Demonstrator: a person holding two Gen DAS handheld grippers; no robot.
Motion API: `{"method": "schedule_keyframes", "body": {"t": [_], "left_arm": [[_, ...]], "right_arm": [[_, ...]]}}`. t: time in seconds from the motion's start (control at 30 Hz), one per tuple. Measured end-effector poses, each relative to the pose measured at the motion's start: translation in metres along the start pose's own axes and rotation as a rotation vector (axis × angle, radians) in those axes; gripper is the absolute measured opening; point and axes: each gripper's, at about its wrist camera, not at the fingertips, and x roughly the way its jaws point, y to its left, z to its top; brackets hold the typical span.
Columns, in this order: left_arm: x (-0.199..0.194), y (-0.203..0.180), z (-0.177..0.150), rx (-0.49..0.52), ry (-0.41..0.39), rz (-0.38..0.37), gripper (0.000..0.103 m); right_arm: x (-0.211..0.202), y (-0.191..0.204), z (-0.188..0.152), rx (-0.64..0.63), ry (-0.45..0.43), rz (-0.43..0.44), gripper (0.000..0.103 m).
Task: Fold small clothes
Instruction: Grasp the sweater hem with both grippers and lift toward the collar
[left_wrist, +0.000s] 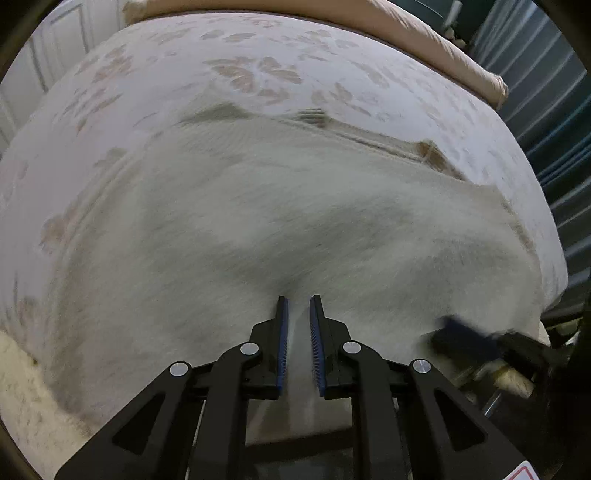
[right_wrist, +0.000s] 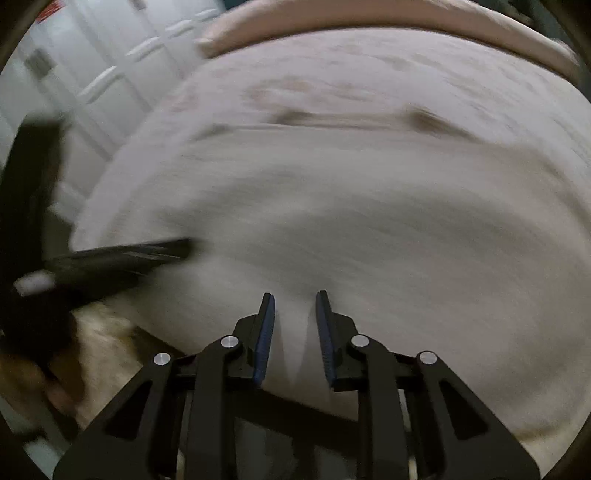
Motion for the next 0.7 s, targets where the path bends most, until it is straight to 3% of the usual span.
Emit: {"method": "schedule_keyframes", "body": {"t": [0.1,0.17,0.2,0.27,0.33,0.4,0.47,0.57,0.7], "left_arm": [[-0.009,0.028,-0.013,-0.030,0.022,0.018,0.013],[-0.014,0.043,-0.019,-0.060,0.040,0.015,0.011],[-0.014,0.048,-0.023,-0.082,0.049,0.007,0.011],[-0.014,0.053,-0.024,-0.103,0.054,-0.006,0.011],[-0.011,0.049,-0.025,-0.103,0.051,0.013,0.011],[-0.010,0.042,-0.024,-0.093,0.050,0.043,0.010],[-0.010,0.037,-0.025,-0.075,0.047,0.072,0.010],[-0.010,0.036,-0.025,-0.063,0.042,0.083,0.010],[-0.009,0.037,-0.025,-0.075,0.039,0.085,0.010]], "right_arm": [[-0.031,-0.077,-0.021,0.149,0.005,-0.107,0.016],[-0.050,-0.120,-0.037,0.243,0.018,-0.235,0.017],[-0.060,-0.142,-0.046,0.295,0.022,-0.287,0.007],[-0.075,-0.165,-0.052,0.375,0.000,-0.258,0.003],[-0.088,-0.161,-0.043,0.387,-0.052,-0.266,0.010],[-0.091,-0.137,-0.033,0.333,-0.096,-0.252,0.010],[-0.082,-0.130,-0.028,0.300,-0.089,-0.241,0.014],[-0.038,-0.138,-0.027,0.279,0.007,-0.286,0.014],[-0.070,-0.126,-0.018,0.324,-0.060,-0.264,0.018]]}}
